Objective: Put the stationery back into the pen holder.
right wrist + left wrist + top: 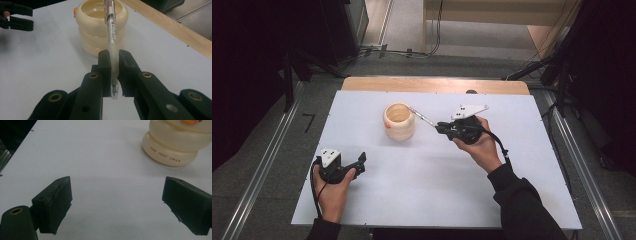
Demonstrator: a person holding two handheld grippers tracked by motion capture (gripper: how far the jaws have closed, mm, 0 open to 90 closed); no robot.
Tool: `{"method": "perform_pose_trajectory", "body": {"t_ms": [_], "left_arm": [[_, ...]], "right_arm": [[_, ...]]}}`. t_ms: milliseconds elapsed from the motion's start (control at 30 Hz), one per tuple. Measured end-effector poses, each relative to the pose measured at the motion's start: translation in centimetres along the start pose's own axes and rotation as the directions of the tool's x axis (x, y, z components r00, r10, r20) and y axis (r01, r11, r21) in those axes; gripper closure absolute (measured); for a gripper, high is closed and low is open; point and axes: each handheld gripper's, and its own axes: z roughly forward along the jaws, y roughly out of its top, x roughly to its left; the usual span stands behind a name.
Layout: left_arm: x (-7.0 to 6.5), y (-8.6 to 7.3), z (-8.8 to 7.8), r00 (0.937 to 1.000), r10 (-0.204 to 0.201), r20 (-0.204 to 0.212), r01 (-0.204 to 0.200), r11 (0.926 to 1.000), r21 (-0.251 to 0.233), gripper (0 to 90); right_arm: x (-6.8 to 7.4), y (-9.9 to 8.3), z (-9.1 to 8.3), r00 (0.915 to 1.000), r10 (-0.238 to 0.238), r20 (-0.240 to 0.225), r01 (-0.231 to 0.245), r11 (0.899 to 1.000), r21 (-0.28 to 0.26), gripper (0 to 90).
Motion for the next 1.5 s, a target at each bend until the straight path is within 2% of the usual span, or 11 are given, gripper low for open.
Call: {"method": "perform_pose_trajectory", "body": {"t_ms": [633,1500], "left_arm": [[0.0,0.0,0.1,1.0,0.0,0.004,0.0,1.0,0.001,9.7],[0.0,0.0,0.1,1.0,-0.001,0.009,0.001,1.0,0.001,9.7]], "right_arm": [[0.6,1.8,2.3,0.9999,-0.008,-0.01,0.009,1.0,0.016,78.7],[0.3,2.8,2.5,1.0,-0.008,-0.001,0.008,1.0,0.014,78.6]]}}
